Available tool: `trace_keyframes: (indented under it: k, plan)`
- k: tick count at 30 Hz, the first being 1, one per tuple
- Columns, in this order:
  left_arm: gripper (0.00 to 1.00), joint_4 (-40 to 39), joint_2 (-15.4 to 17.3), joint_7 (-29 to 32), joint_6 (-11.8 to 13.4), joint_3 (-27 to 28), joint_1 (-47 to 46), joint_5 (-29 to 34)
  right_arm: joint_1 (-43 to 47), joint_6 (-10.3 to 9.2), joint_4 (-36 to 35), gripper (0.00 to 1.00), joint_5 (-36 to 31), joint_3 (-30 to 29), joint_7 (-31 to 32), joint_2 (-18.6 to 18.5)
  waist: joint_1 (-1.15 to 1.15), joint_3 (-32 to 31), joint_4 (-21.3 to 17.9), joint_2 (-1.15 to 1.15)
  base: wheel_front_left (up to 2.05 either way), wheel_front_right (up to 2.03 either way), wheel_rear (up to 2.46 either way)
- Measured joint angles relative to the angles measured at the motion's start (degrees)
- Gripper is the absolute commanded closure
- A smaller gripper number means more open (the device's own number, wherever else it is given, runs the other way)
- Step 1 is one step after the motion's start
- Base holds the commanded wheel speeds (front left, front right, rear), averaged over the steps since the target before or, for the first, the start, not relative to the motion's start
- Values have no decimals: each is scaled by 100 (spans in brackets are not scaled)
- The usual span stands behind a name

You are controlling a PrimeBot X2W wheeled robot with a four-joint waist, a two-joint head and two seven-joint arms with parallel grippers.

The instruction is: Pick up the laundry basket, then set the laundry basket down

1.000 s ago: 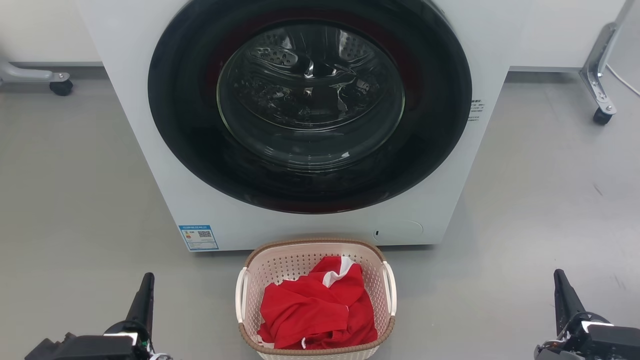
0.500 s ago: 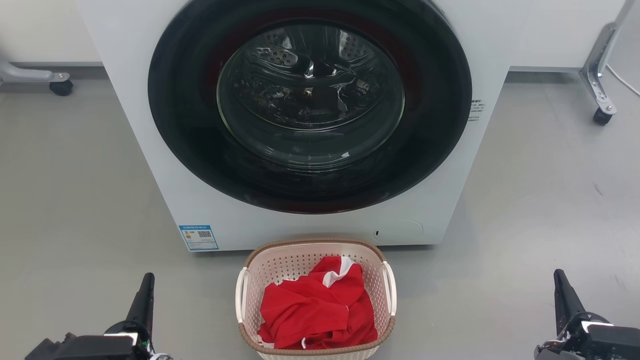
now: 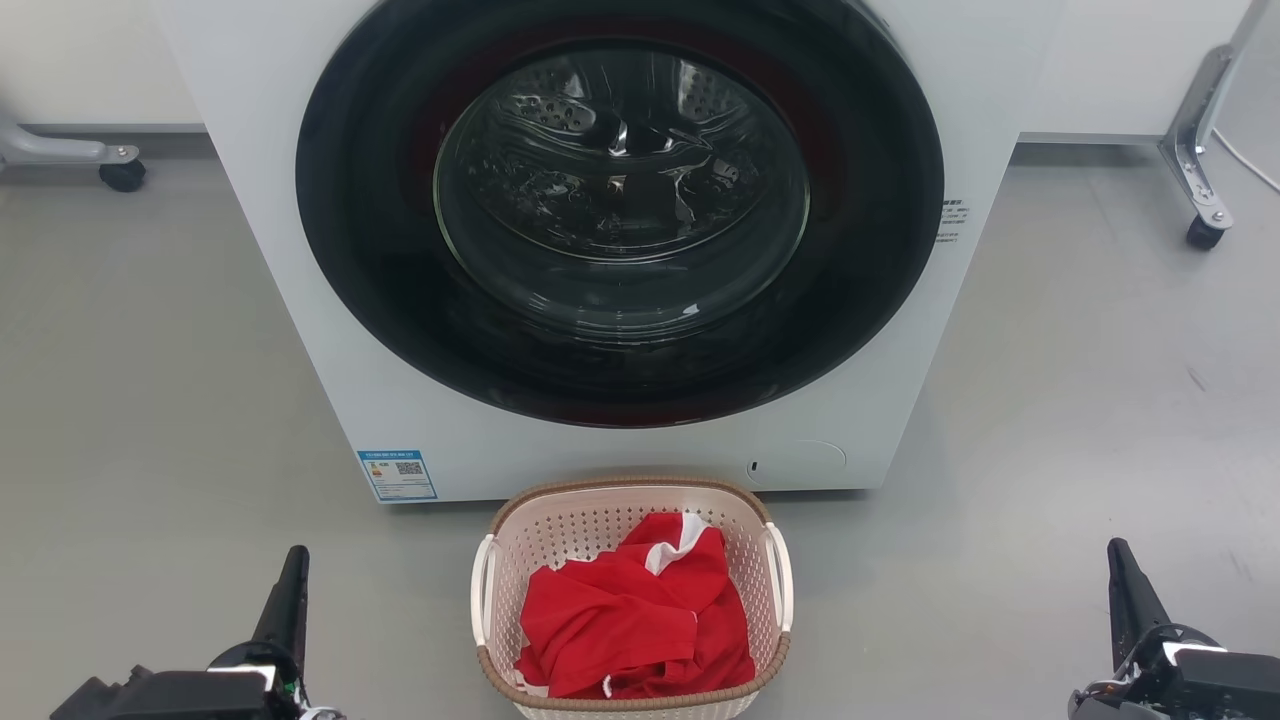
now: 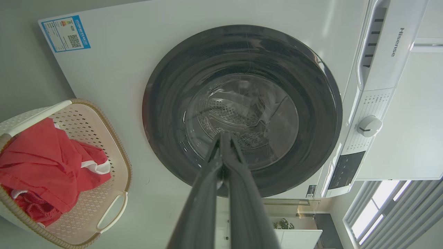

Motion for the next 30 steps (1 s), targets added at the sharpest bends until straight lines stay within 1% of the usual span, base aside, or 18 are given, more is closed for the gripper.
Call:
trace_keyframes:
  k: [30]
  plan:
    - [100,2,-1,0,0,-1,0,0,0,1,0,100,0,1,0,1,0,0,0,0,0,0,0]
